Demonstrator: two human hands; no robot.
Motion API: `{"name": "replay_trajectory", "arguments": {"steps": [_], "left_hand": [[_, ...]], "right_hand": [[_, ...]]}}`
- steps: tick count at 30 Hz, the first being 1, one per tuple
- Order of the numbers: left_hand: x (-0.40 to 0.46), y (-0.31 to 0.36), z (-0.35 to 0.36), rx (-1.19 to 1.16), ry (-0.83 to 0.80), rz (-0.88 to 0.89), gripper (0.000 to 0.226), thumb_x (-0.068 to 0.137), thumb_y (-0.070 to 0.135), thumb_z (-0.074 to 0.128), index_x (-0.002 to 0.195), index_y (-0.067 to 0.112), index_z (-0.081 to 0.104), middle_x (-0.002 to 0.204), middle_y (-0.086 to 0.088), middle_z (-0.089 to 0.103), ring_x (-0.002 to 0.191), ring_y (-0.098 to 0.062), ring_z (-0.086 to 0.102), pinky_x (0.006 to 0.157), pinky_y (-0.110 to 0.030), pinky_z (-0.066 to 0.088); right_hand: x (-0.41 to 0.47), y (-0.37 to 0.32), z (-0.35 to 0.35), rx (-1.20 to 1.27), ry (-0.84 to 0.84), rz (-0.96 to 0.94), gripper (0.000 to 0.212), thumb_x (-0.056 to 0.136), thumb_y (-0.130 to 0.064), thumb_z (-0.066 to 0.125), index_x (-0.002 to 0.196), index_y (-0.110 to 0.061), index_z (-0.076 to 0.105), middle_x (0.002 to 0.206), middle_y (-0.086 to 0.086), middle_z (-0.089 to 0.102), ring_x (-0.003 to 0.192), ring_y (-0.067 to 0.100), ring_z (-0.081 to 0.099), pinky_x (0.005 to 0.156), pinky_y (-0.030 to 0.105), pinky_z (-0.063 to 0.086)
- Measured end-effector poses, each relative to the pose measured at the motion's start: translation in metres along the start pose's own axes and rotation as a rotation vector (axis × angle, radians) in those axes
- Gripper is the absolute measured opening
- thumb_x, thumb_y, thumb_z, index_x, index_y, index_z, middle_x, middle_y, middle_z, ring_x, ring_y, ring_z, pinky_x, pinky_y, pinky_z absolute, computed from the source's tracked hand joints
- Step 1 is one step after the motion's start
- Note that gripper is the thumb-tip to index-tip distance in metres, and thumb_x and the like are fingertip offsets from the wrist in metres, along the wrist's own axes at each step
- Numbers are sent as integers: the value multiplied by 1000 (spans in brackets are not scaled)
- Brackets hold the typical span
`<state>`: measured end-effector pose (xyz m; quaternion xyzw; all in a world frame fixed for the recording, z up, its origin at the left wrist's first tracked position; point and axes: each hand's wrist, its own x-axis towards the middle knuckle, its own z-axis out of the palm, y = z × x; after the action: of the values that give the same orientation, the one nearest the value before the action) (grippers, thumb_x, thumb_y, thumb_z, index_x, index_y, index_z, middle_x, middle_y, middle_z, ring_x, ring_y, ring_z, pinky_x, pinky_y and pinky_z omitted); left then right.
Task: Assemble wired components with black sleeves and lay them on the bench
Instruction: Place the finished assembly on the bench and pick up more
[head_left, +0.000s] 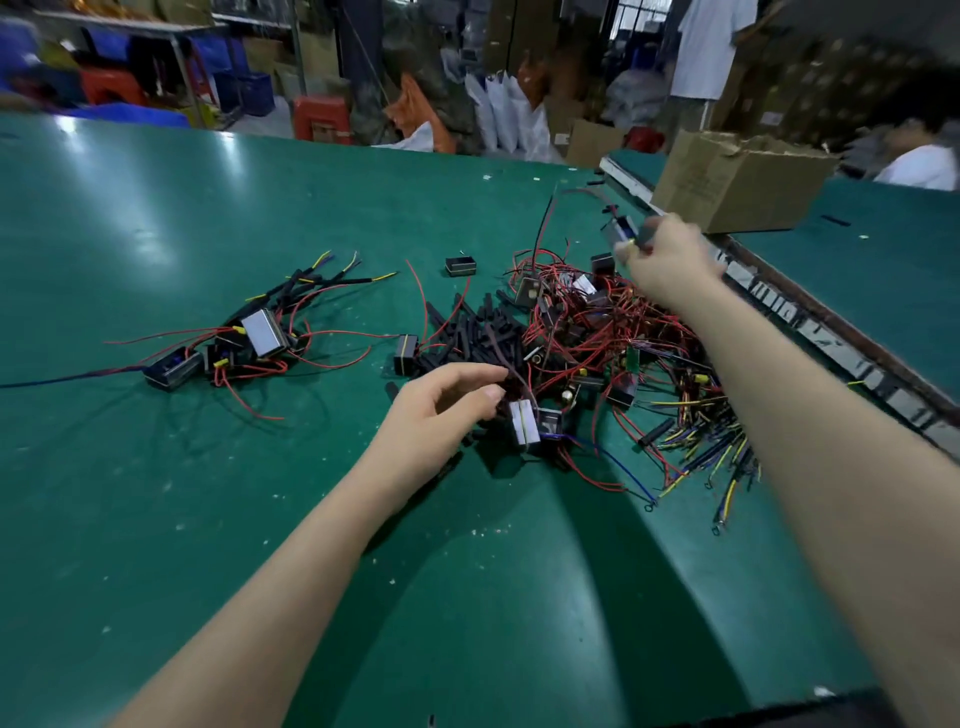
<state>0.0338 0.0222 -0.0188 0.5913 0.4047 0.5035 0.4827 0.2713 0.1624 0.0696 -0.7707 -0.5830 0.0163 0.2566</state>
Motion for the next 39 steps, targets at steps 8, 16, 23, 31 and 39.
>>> {"name": "replay_trajectory", "arguments": {"steps": [8,16,23,31,39], "left_hand": [[4,6,-4,-339,64,-168,22,98,20,45,99,20,67,81,6,73,67,-4,64,56,-14,44],[8,7,-11,-597,102,-267,39,98,45,35,105,20,64,83,6,73,60,-3,63,54,-15,50],[6,13,-16,-723,-37,-210,47,99,30,28,72,13,62,44,4,37,37,-9,32,39,-18,29],[5,15,-22,-626,-215,-151,57,88,40,31,46,10,54,31,4,20,33,-9,8,42,-13,9],[-3,13,-15,312,-148,-175,40,77,33,36,52,13,60,42,-1,48,39,-12,37,42,-19,33]], "right_hand": [[-45,-30,-58,147,-10,-446,38,94,-33,57,125,-13,58,115,5,50,100,17,50,88,23,37],[-181,-29,-2,-45,-406,-643,31,82,-44,67,103,-22,63,97,-1,53,95,21,55,82,31,44],[-183,-19,9,345,-684,-280,27,99,-38,42,101,-16,59,83,4,69,53,18,67,44,19,47],[-171,-7,31,-209,-332,-263,44,85,-57,56,114,-26,47,97,1,62,85,28,56,66,34,40],[-162,19,27,-169,-149,-91,30,84,-45,53,97,-18,53,96,4,57,80,28,51,63,33,37]]}}
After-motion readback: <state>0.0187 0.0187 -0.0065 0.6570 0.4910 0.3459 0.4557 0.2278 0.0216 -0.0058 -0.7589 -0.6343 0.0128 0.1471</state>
